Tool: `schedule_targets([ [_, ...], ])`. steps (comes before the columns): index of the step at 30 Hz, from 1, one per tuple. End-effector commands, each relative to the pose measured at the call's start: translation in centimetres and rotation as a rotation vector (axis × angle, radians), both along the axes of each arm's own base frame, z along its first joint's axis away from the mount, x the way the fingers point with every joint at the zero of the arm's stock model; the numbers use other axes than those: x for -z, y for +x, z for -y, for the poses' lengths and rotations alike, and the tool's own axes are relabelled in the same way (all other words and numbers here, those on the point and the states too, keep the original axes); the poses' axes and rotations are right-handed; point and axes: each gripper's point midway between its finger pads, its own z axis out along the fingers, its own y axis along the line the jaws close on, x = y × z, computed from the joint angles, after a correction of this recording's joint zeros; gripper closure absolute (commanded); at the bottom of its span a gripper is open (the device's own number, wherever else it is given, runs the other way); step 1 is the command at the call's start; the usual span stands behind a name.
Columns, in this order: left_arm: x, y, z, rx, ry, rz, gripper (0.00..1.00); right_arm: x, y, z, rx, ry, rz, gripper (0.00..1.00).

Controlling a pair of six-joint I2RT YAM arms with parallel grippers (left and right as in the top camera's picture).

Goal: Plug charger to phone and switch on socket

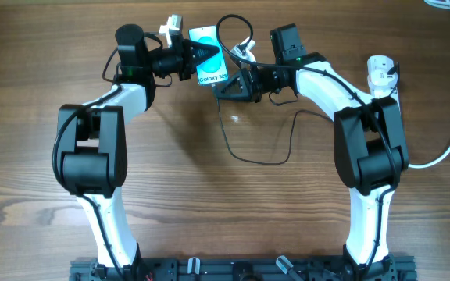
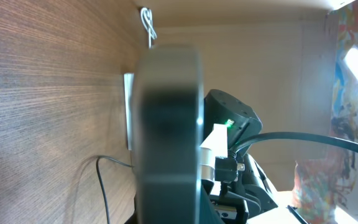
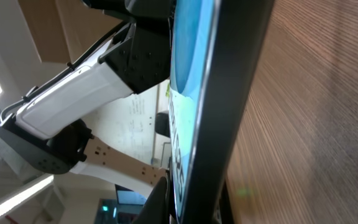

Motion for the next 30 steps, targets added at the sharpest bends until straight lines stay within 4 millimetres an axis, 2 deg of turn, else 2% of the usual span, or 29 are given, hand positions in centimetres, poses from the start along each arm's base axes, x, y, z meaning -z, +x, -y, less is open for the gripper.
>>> schedule_targets([
  [1,-1.3,-2.4,1.7,0.132,-0.018,0.027,0.96,-0.6,1.2,0.1,0.044,-0.040,0.048,0.96],
  [6,-1.3,-2.6,1.7,0.146,-0.021,0.027,0.96,-0.3,2.1,-0.1,0.078,-0.074,0.052,0.95],
  [14,-1.3,-2.5,1.5,0.140,-0.020,0.027,0.96,-0.4,2.2,-0.1,0.079,-0.072,0.052,0.95],
  [22,-1.4,-1.9,-0.1,0.113,-0.022,0.024,0.96,-0.4,2.7,0.7,0.097,-0.073,0.049,0.95],
  [30,-1.4,-2.0,0.1,0.118,-0.022,0.024,0.96,-0.4,2.8,0.7,0.099,-0.073,0.052,0.95],
])
